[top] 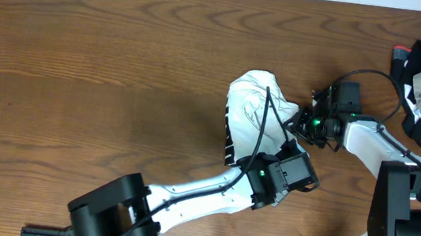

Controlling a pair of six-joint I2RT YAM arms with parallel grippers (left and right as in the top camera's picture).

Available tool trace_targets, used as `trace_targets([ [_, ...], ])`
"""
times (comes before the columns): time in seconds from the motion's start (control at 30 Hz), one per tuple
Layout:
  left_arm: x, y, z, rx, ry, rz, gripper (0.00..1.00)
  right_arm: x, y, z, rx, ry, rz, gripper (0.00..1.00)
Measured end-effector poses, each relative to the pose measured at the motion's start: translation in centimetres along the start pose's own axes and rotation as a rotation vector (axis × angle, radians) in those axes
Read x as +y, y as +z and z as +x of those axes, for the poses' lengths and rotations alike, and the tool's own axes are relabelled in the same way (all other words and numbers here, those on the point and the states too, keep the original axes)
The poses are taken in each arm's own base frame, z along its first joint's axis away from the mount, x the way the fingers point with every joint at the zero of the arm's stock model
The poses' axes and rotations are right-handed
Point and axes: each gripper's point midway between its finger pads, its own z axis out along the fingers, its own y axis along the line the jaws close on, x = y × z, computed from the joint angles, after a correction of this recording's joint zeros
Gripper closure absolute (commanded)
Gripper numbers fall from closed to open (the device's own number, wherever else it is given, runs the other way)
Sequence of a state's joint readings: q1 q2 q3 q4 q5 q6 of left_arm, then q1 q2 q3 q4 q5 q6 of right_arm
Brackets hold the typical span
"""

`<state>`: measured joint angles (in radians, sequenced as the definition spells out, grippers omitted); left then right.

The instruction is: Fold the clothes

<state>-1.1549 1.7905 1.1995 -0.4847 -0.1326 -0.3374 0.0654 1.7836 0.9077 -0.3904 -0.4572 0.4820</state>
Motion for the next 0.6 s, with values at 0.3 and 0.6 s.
trace_targets([
  [0.3,2.8,-10.3,-3.7,-0.231,-0.043,-0.032,0.05,-0.4,-2.0,1.5,0.135,0.046,0.124,0.52],
  [0.6,7.1,-9.9,-3.9,-0.216,-0.119,-0.152,0.04,2.0,-3.9,-0.2,0.120,0.000,0.097,0.32],
])
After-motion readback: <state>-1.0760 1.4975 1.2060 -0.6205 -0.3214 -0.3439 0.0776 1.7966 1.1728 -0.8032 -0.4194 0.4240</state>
